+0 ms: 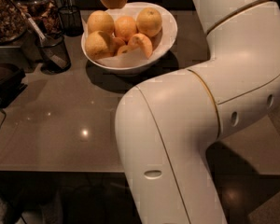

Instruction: Pick orange from white bowl

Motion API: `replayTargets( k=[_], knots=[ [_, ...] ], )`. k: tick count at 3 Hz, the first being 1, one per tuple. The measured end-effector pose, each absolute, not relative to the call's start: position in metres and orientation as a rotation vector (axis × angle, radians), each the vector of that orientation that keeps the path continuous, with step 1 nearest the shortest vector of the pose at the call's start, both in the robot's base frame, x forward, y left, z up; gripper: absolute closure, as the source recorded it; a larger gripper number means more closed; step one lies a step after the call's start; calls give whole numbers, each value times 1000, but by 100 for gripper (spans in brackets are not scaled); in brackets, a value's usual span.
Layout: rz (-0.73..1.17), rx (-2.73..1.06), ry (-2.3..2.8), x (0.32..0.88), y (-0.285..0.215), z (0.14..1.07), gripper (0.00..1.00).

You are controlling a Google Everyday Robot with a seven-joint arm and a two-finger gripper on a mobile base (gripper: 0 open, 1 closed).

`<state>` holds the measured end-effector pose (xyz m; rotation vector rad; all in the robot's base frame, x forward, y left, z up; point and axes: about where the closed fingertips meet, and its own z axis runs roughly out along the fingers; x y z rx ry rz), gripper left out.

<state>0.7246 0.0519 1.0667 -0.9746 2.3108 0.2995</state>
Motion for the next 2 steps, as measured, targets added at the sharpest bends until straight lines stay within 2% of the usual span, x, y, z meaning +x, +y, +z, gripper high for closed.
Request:
replayTargets(
  k=[2],
  knots=[
    [304,-899,2346,712,44,1081,100]
  ],
)
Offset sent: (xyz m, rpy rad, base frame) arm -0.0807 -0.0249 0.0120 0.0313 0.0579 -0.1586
